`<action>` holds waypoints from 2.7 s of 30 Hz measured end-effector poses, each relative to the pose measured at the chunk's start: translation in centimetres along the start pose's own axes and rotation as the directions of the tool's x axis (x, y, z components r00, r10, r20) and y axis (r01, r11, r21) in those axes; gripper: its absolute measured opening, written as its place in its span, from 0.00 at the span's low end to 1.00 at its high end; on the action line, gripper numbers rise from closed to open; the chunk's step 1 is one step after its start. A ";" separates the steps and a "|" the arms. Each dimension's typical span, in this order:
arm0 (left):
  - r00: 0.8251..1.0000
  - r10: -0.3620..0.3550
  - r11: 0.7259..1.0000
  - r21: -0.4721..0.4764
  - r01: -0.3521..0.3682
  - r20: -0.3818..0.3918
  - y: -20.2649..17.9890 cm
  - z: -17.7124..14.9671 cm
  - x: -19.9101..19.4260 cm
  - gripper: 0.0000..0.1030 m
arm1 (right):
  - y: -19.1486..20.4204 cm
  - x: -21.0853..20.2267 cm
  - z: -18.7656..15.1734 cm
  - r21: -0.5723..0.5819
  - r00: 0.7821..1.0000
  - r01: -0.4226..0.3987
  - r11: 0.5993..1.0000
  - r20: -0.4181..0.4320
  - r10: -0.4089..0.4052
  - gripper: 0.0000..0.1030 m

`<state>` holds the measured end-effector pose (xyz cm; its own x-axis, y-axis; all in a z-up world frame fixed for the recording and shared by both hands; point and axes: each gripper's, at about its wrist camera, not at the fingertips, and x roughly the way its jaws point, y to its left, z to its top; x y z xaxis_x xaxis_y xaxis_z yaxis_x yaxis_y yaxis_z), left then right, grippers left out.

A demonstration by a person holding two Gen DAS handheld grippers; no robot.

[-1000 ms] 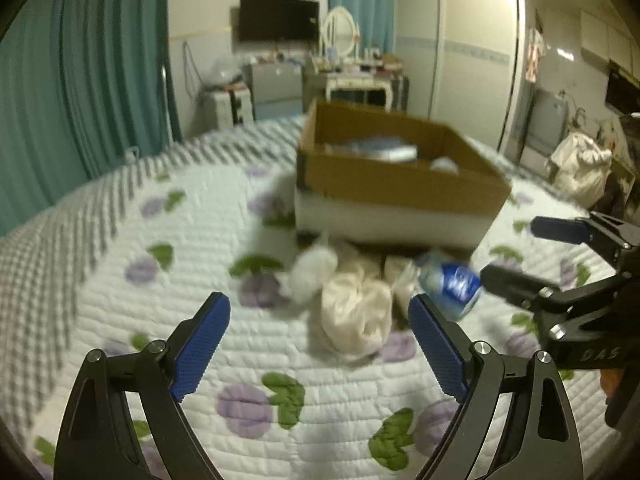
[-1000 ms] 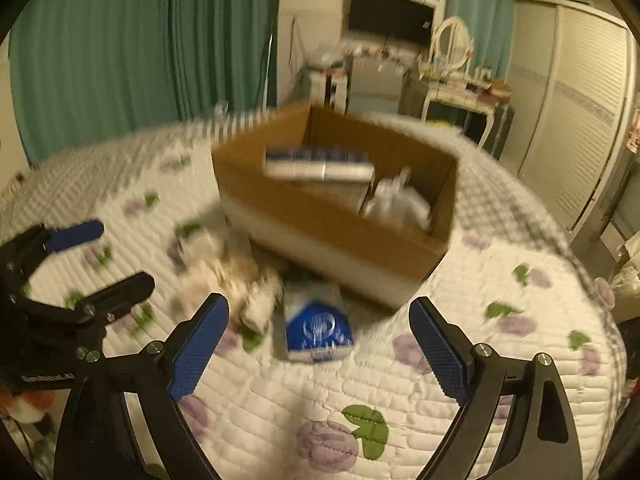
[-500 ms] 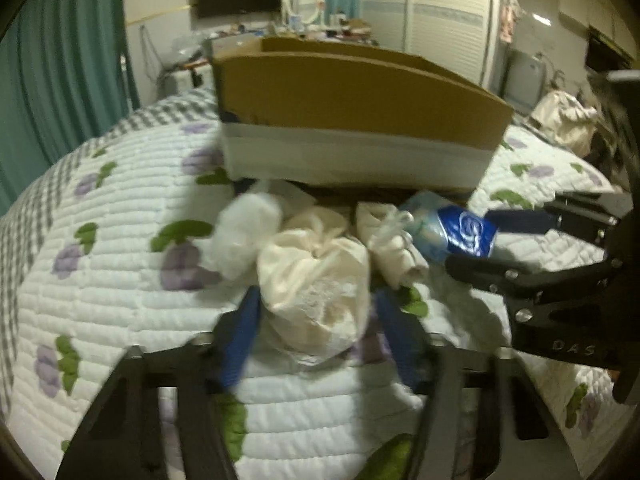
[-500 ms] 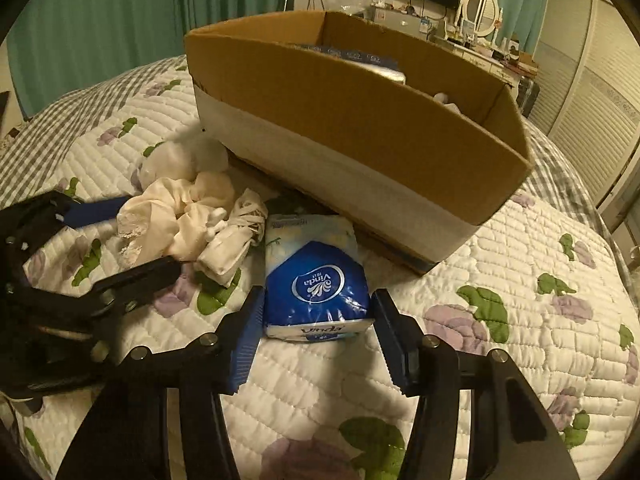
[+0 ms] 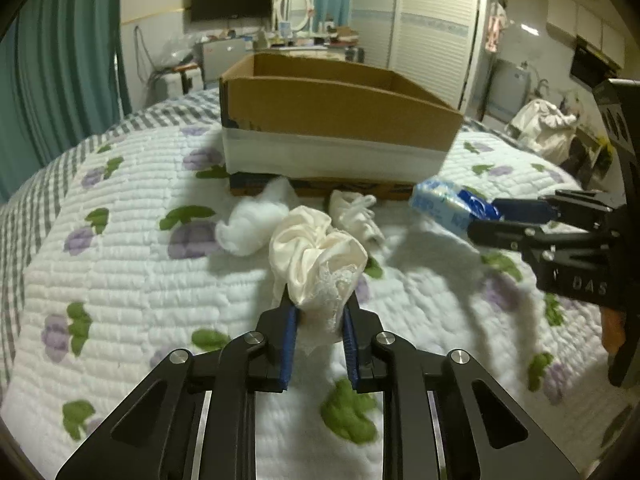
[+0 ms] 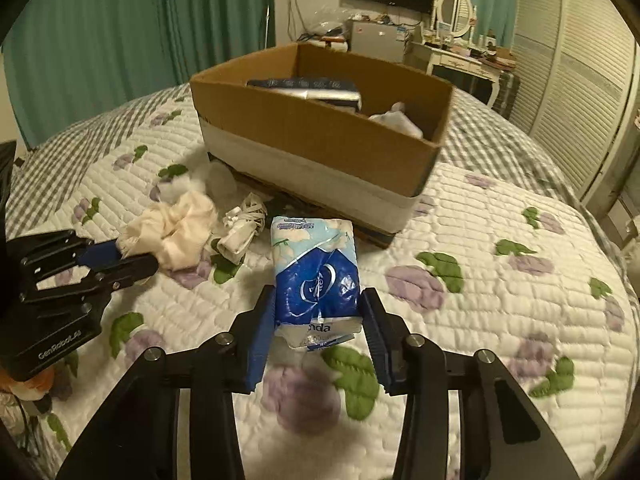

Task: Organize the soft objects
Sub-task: 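Grasp the cream scrunchie with the left tool while the right grasps the blue Vinda pack, then lift both items into the box and open both tools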

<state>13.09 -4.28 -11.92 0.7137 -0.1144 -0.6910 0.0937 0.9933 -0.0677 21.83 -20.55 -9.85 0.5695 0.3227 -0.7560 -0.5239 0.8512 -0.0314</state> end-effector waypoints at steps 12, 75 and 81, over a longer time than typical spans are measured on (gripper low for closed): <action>0.995 -0.018 0.998 0.056 0.013 0.093 -2.2 1.5 -6.7 0.18 | 2.1 -6.9 -0.6 0.034 0.993 -0.001 0.999 0.116 -0.003 0.37; 0.862 0.095 0.978 0.116 -0.175 0.499 0.3 20.8 -16.6 0.91 | 0.2 -17.2 18.8 0.111 0.908 0.188 0.976 0.359 -0.216 0.70; 0.844 0.057 0.989 0.085 -0.121 0.534 1.4 18.1 -22.1 0.92 | 4.3 -23.5 16.4 0.108 0.906 0.141 0.984 0.386 -0.172 0.84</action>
<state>10.01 -0.70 16.28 0.9781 -0.0485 -0.2026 0.0653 0.9949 0.0774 16.64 -17.70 18.50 0.8509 0.3058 -0.4272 -0.3671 0.9277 -0.0671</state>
